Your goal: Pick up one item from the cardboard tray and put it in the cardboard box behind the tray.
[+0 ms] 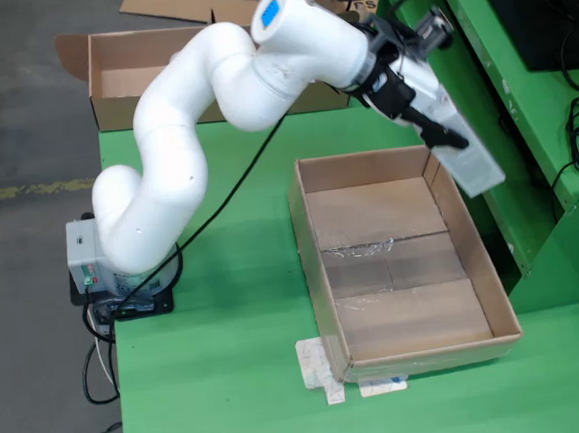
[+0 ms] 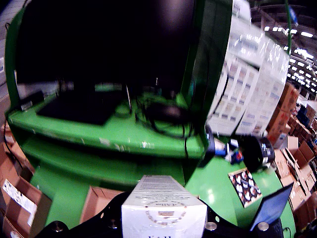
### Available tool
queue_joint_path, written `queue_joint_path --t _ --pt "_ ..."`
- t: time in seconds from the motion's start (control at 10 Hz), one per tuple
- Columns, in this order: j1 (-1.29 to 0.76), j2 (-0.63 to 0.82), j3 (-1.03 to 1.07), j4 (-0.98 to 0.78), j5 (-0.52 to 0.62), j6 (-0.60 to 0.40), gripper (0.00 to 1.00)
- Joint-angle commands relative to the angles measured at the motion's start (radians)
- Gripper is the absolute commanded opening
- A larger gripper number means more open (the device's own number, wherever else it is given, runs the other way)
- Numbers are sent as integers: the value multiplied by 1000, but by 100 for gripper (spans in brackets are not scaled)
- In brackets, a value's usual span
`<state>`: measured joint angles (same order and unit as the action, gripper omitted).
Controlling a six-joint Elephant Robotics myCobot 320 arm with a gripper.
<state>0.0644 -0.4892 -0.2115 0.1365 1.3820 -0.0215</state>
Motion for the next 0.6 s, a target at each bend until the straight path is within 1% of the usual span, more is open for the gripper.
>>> queue_joint_path --t 0.0,0.1,0.2,0.5 --pt "113 -12 212 293 -324 -106 0" --pt "125 -21 212 328 -368 -126 0" --pt "101 -8 212 276 -299 -96 0" --pt "71 11 212 214 -216 -64 0"
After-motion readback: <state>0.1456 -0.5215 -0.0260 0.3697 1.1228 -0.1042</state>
